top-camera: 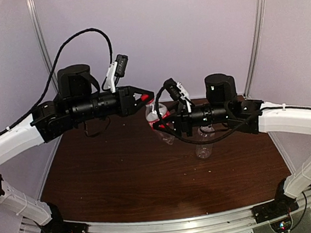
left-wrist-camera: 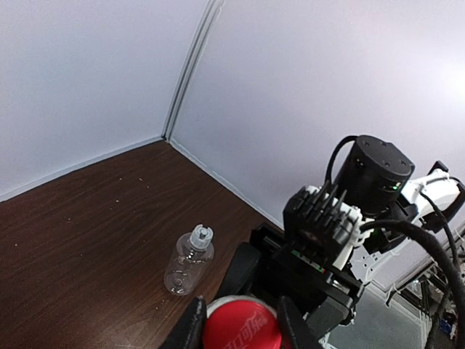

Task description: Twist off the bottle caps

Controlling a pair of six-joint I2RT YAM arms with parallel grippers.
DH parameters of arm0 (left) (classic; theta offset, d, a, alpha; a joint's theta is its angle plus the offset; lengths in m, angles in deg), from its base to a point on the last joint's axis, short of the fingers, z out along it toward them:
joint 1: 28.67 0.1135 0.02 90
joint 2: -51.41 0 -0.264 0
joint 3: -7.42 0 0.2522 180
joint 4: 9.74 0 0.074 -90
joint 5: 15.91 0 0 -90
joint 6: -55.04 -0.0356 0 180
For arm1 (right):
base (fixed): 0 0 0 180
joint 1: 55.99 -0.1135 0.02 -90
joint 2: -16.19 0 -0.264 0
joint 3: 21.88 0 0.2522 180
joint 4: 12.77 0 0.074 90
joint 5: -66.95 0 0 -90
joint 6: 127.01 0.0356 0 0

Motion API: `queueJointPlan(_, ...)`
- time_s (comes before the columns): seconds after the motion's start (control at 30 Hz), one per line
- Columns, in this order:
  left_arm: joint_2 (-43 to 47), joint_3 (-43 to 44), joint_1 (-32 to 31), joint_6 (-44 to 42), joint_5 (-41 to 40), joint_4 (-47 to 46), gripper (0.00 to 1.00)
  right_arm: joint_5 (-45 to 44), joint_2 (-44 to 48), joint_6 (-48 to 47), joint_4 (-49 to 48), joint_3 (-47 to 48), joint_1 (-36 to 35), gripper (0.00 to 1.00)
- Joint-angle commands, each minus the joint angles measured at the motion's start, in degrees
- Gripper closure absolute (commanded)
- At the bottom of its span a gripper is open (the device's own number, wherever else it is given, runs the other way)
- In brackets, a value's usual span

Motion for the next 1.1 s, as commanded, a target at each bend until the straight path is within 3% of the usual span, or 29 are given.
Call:
queueJointPlan(0.0,-2.2,2.6,-2.2,5.9,-8.4,0.4,0.78,-8.8,1.8,0.3,-0.9,-1.8,-0.2,0.74)
queueJointPlan(0.17,-2.0,1.8,-2.2,5.1,-6.7,-1.6,0.71,-6.6,2.5,0.1,-1.8,-2.8,-0.2,0.75)
queueJointPlan(0.47,-0.1,0.3,-1.5,-1.2,1.0,-3.8,0.39,0.3,2.8,-0.2,-2.9,-3.5,-0.1,0.75)
queueJointPlan(0.7,3.2,-0.4,0.4,-7.2,7.6,-1.9,0.25,6.3,3.4,-0.2,-4.0,-4.0,0.0,0.75)
queueJointPlan(0.9,5.1,0.5,3.5,-16.4,26.1,-0.5,0.21,16.4,2.8,0.6,-5.4,-3.3,0.0,0.74)
queueJointPlan(1.07,4.6,1.0,8.2,-17.8,39.1,-2.8,0.21,23.7,1.3,3.3,-7.4,-2.1,0.0,0.74)
